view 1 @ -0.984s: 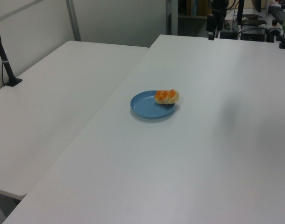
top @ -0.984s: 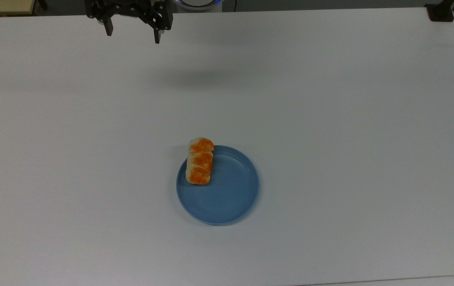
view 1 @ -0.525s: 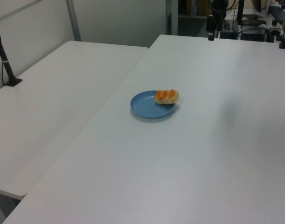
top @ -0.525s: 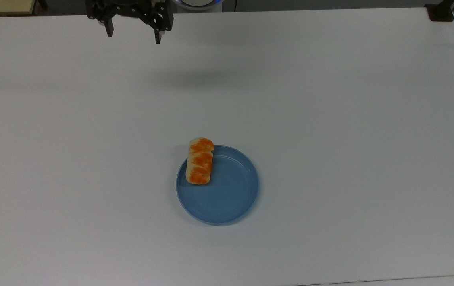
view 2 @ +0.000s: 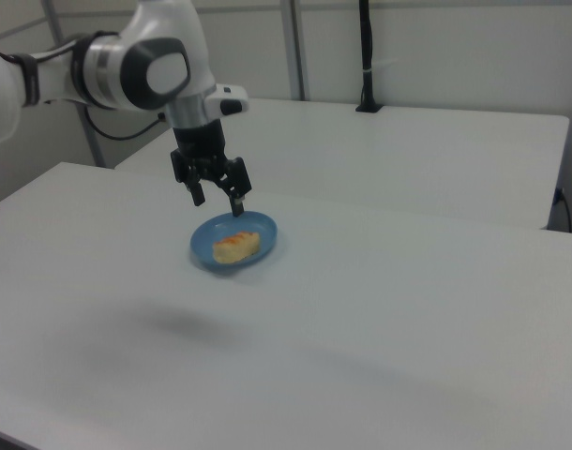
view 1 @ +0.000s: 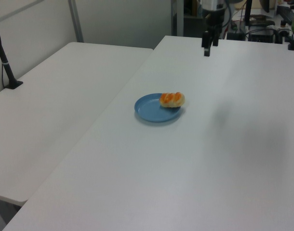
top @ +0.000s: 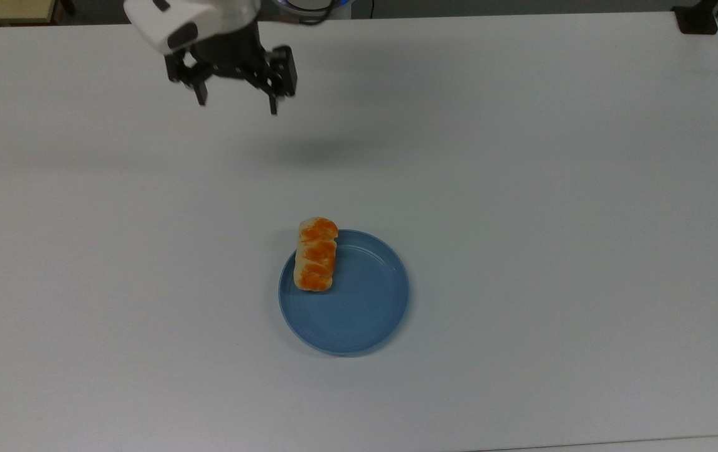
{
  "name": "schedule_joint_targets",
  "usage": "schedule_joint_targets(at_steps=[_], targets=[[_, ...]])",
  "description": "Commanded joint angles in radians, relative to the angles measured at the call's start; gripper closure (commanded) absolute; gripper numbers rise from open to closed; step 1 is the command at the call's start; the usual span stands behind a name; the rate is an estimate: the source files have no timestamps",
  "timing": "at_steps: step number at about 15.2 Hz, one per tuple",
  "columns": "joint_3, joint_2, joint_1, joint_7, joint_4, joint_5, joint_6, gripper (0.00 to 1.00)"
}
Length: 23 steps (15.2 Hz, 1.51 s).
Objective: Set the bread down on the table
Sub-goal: 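Move the gripper down toward the bread roll on the blue plate, then lower the gripper around the bread roll and close on it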
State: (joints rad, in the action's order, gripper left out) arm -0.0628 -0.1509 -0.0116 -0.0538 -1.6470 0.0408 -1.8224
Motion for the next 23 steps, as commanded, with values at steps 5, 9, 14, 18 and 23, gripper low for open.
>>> schedule_joint_targets(at_steps=[5, 9, 14, 18, 23], targets=[[-0.006, -0.189, -0.1, -0.282, 0.015, -0.121, -0.274, 0.02], [-0.006, -0.329, -0.133, -0.317, 0.116, -0.107, -0.284, 0.04], [-0.006, -0.366, -0.133, -0.331, 0.151, -0.049, -0.284, 0.05], [-0.005, -0.386, -0.148, -0.331, 0.15, 0.019, -0.285, 0.0], [-0.005, -0.406, -0.153, -0.331, 0.147, 0.054, -0.287, 0.31]])
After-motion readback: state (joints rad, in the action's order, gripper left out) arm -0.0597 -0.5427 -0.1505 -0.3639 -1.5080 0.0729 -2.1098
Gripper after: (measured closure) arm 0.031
